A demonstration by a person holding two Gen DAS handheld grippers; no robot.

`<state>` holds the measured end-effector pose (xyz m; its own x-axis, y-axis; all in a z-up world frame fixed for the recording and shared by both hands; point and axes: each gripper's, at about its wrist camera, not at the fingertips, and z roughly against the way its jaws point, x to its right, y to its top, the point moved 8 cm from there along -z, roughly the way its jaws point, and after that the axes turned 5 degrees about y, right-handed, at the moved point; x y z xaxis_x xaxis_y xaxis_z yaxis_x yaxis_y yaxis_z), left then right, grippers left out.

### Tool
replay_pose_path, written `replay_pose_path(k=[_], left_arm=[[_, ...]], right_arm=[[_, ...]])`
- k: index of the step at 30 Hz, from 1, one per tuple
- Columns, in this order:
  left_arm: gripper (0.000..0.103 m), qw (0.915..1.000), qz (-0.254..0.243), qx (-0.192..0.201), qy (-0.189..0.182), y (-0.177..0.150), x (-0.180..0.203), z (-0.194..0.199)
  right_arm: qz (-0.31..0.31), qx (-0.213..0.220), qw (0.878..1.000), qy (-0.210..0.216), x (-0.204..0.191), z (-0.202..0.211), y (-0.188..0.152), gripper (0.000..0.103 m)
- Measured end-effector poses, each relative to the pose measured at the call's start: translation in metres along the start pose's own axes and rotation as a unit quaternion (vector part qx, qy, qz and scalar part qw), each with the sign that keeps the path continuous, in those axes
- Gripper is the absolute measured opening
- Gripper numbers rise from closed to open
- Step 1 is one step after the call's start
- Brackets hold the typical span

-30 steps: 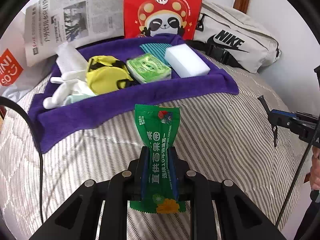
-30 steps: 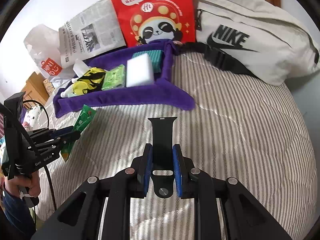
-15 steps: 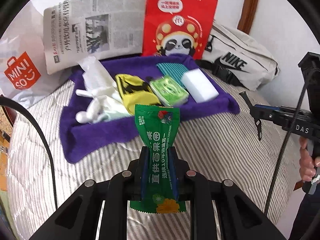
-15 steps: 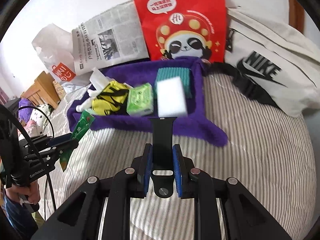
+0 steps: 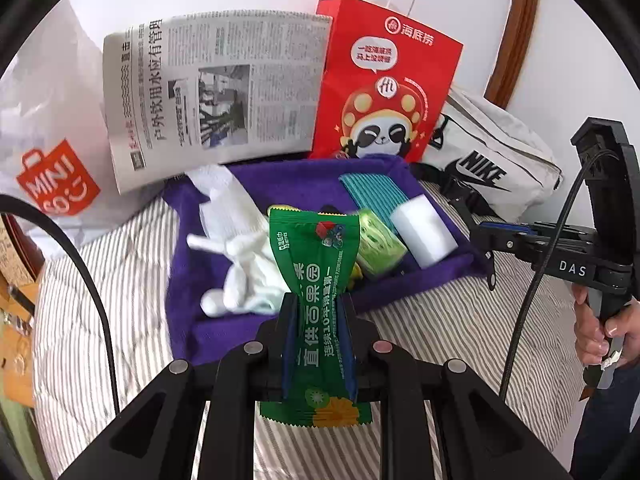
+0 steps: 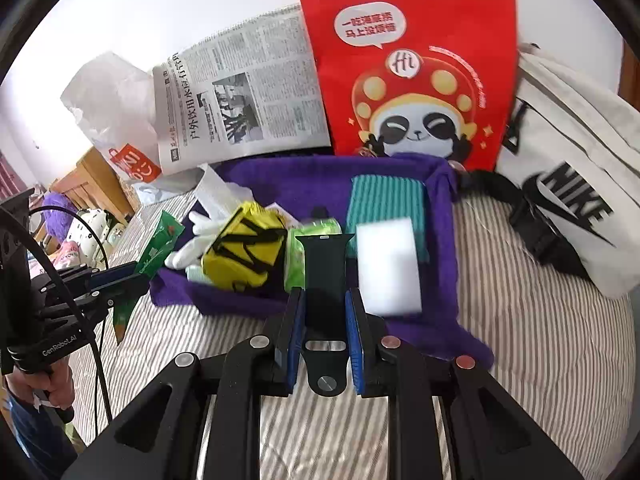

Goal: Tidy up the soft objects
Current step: 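Lift the green packet with the left while the right carries the strap over the towel, then lower the strap onto the towel with the right while the left lowers the green packet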

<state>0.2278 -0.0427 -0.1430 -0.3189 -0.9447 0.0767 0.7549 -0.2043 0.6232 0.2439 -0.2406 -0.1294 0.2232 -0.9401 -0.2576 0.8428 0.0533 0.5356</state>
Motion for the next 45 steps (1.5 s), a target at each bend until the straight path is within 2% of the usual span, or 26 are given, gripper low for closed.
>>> replay_pose_path(k=[11, 23, 27, 32, 40, 45], left_arm=[[0.019, 0.9997, 0.014, -0.005, -0.017, 0.040, -0.024, -0.037], [0.019, 0.9988, 0.015, -0.031, -0.036, 0.070, -0.028, -0.086], [0.019, 0.9983, 0.014, -0.039, -0.040, 0.074, -0.031, -0.103], [0.019, 0.9975, 0.018, -0.055, -0.041, 0.075, -0.034, -0.126], [0.020, 0.9966, 0.010, -0.077, -0.026, 0.076, -0.039, -0.158], [0.024, 0.9965, 0.013, -0.080, -0.019, 0.073, -0.041, -0.169]], right_arm=[[0.016, -0.012, 1.000, -0.001, -0.004, -0.045, 0.044, 0.020], [0.005, -0.038, 0.999, -0.009, 0.015, -0.105, 0.081, 0.020], [0.017, -0.052, 0.998, -0.025, 0.019, -0.123, 0.083, 0.020], [0.020, -0.065, 0.997, -0.023, 0.021, -0.141, 0.085, 0.020], [0.016, -0.074, 0.997, -0.023, 0.029, -0.157, 0.085, 0.021], [0.025, -0.075, 0.997, -0.023, 0.027, -0.164, 0.087, 0.021]])
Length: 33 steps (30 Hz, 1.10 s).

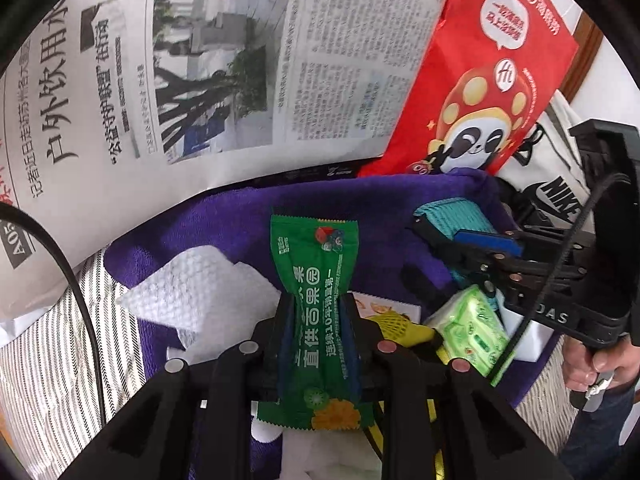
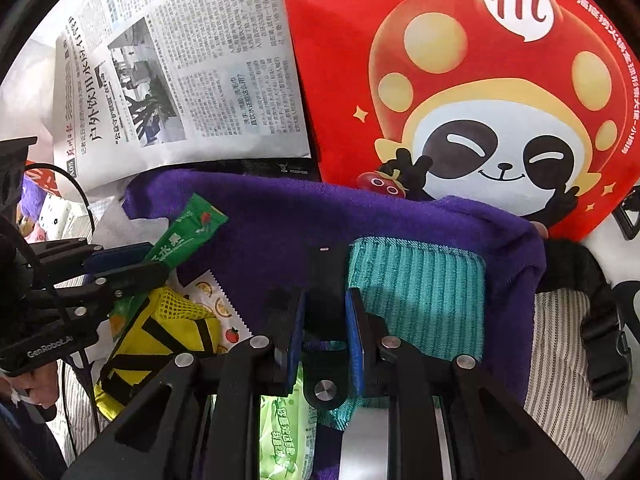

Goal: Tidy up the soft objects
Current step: 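Lower the strap onto the towel with the right while the left lowers the green packet, then open both grippers and pull them back from the towel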

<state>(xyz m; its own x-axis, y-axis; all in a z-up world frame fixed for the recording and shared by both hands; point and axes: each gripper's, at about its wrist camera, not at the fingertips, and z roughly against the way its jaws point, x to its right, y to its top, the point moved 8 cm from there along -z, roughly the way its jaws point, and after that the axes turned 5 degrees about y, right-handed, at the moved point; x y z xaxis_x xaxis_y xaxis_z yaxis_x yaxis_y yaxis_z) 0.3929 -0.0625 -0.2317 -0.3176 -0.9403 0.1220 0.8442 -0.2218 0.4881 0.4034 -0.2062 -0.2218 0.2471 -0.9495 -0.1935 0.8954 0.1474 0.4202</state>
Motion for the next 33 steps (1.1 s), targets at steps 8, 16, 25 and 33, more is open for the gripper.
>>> replay_pose_path(k=[8, 16, 25, 33], left_arm=[[0.031, 1.0000, 0.005, 0.000, -0.006, -0.006, -0.004, -0.008], [0.058, 0.9998, -0.002, -0.001, -0.018, -0.008, -0.007, -0.002], [0.071, 0.9993, -0.012, 0.010, -0.033, -0.007, -0.009, 0.020], [0.072, 0.9989, -0.011, 0.018, -0.042, -0.005, -0.003, 0.048]], right_arm=[[0.004, 0.001, 1.000, 0.006, 0.000, -0.002, -0.004, 0.021], [0.005, 0.004, 0.999, 0.036, -0.004, -0.002, -0.004, 0.042], [0.009, 0.026, 0.999, 0.029, -0.017, 0.026, 0.002, 0.049], [-0.011, 0.052, 0.998, 0.020, -0.032, 0.068, -0.011, 0.059]])
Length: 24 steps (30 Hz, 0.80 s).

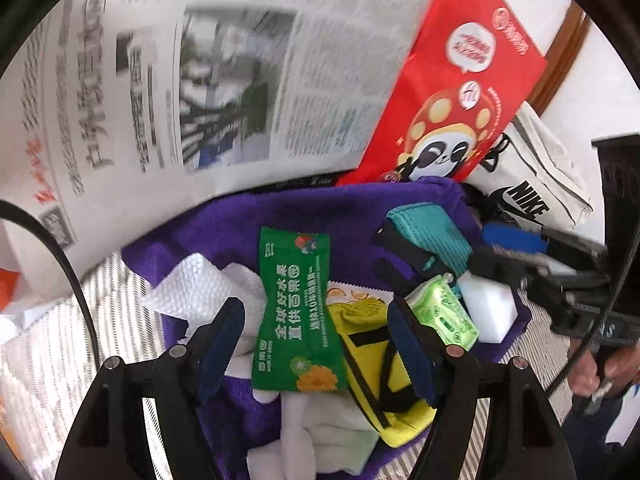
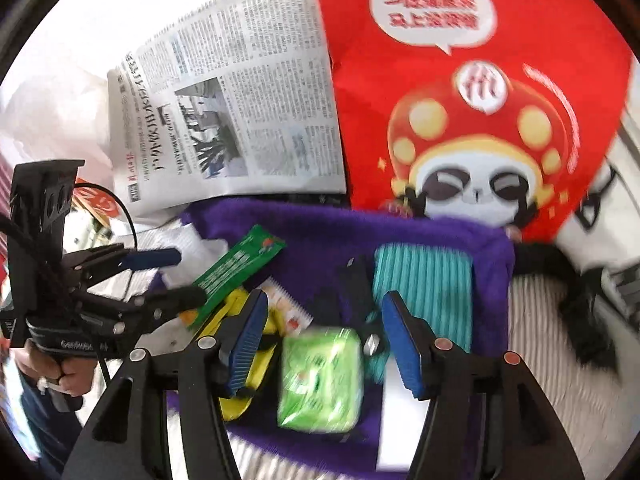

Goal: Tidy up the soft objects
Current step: 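Open both grippers and pull them back from the towel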

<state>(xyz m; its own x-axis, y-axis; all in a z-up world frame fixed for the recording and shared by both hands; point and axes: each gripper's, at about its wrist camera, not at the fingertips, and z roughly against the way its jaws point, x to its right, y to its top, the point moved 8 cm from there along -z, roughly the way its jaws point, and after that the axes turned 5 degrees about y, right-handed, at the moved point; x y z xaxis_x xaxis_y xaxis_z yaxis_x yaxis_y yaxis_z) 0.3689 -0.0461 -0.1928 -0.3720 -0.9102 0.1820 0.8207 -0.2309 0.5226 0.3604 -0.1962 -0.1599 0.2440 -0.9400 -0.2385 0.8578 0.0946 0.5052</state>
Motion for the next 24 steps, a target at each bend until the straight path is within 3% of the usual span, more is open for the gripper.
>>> replay_pose_path(k=[3, 7, 12, 15, 19, 21, 24], left_arm=[[0.078, 0.9997, -0.010, 0.015, 0.019, 0.001, 0.013, 0.021], [0.081, 0.9983, -0.017, 0.008, 0.056, -0.019, 0.030, 0.046], [0.085, 0.9955, -0.009, 0.022, 0.091, -0.046, 0.049, 0.091], [0.093, 0.9917, -0.006, 0.048, 0.119, -0.061, 0.063, 0.122], [0.094, 0.9849, -0.013, 0.070, 0.157, -0.080, 0.081, 0.149], [0.094, 0.9836, 0.004, 0.076, 0.163, -0.090, 0.085, 0.158], [0.094, 0.9868, 0.023, 0.079, 0.139, -0.103, 0.094, 0.166]], right_arm=[[-0.025, -0.010, 1.000, 0.008, 0.002, 0.013, -0.017, 0.062], [-0.034, -0.015, 0.999, -0.021, 0.007, 0.037, -0.044, 0.082], [-0.067, 0.004, 0.996, -0.051, 0.017, 0.077, -0.065, 0.083], [-0.075, 0.019, 0.995, -0.061, 0.014, 0.099, -0.076, 0.094], [-0.073, 0.037, 0.993, -0.080, 0.005, 0.129, -0.094, 0.097], [-0.068, 0.037, 0.993, -0.094, 0.000, 0.139, -0.104, 0.097], [-0.067, 0.043, 0.991, -0.107, -0.005, 0.155, -0.117, 0.098]])
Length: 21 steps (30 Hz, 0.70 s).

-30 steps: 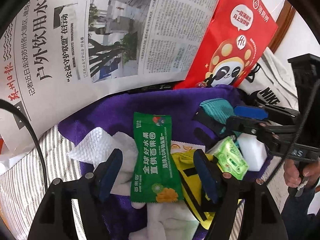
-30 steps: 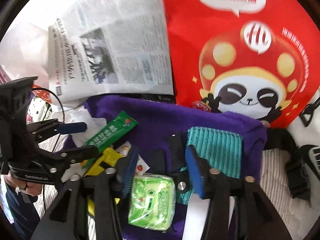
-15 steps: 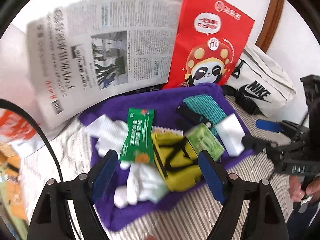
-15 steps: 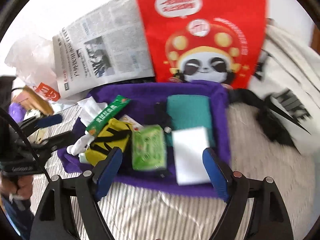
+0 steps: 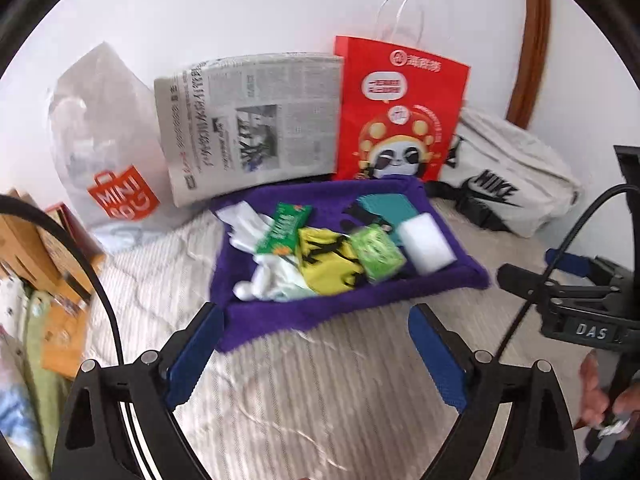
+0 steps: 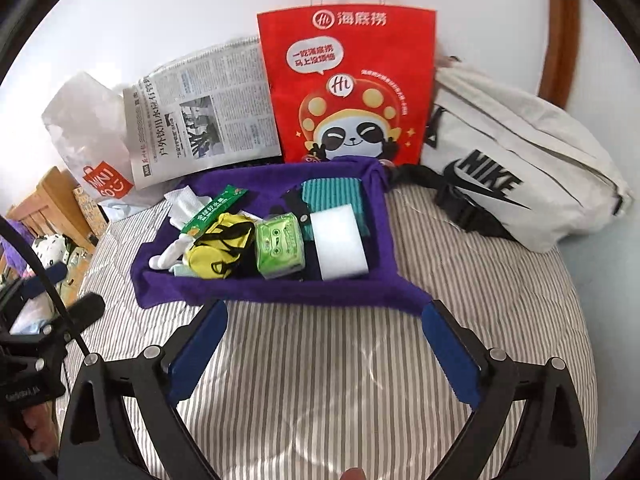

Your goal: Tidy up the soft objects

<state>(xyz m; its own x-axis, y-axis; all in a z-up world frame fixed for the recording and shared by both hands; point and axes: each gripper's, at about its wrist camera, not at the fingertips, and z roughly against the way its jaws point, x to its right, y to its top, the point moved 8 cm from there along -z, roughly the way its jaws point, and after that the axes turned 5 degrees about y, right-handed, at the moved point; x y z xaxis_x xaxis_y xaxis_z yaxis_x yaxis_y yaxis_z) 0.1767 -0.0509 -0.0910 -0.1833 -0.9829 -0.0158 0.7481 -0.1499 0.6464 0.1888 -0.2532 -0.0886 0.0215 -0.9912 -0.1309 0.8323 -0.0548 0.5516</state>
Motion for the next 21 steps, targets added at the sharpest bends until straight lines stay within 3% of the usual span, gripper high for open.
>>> replay_pose_path(k=[5, 9, 21], left_arm=[[0.094, 0.9997, 0.018, -0.012, -0.010, -0.020, 0.006, 0.011], [0.094, 0.9996, 0.010, -0.014, 0.023, -0.025, 0.003, 0.018], [0.094, 0.9992, 0.037, -0.011, 0.013, -0.041, 0.000, 0.037]], right_arm=[[-0.007, 0.011, 1.000, 0.014, -0.003, 0.021, -0.017, 0.100], [0.004, 0.015, 1.000, 0.015, -0.005, 0.031, -0.029, 0.100], [0.029, 0.032, 0.999, 0.005, -0.018, 0.060, -0.043, 0.101]])
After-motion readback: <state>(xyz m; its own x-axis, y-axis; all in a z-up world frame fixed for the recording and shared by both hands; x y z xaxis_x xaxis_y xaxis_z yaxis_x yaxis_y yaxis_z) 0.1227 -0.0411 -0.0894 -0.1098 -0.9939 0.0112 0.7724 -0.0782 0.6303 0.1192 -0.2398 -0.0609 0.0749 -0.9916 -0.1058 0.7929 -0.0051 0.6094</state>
